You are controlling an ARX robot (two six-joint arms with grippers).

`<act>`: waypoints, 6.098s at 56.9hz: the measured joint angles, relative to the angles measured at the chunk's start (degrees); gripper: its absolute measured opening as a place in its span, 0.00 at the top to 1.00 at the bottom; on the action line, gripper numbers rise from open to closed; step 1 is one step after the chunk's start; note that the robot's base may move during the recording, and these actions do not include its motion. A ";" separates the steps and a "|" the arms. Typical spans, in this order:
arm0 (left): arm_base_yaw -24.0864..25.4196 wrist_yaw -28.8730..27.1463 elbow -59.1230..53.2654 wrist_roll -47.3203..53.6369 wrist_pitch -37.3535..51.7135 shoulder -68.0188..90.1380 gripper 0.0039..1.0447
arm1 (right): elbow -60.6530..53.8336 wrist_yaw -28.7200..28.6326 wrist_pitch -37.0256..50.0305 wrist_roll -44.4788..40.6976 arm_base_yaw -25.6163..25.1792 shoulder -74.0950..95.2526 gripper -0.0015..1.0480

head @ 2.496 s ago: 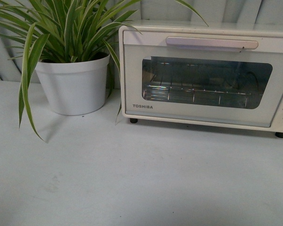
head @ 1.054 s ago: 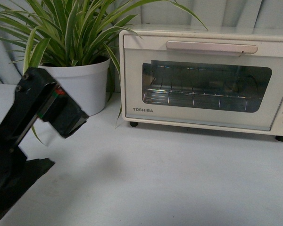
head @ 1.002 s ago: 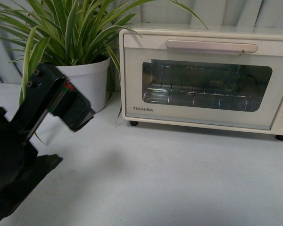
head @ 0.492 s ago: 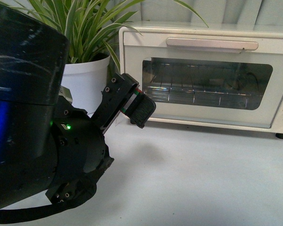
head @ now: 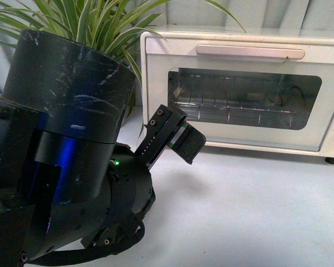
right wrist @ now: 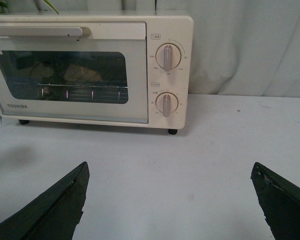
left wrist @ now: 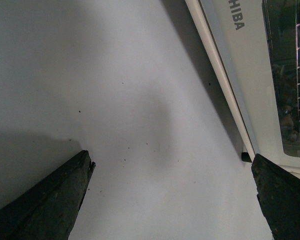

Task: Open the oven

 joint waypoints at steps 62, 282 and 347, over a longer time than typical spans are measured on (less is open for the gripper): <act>0.42 1.18 0.17 -0.15 -0.04 0.20 0.06 | 43.04 7.61 15.89 14.38 12.20 71.08 0.09; 0.98 -9.05 -0.74 32.41 -7.52 -1.90 0.06 | 24.72 -5.90 7.91 12.92 3.61 52.48 0.09; -1.64 -16.39 -10.27 65.59 -1.31 -5.81 0.06 | 22.64 -7.63 6.32 12.79 3.52 49.51 0.09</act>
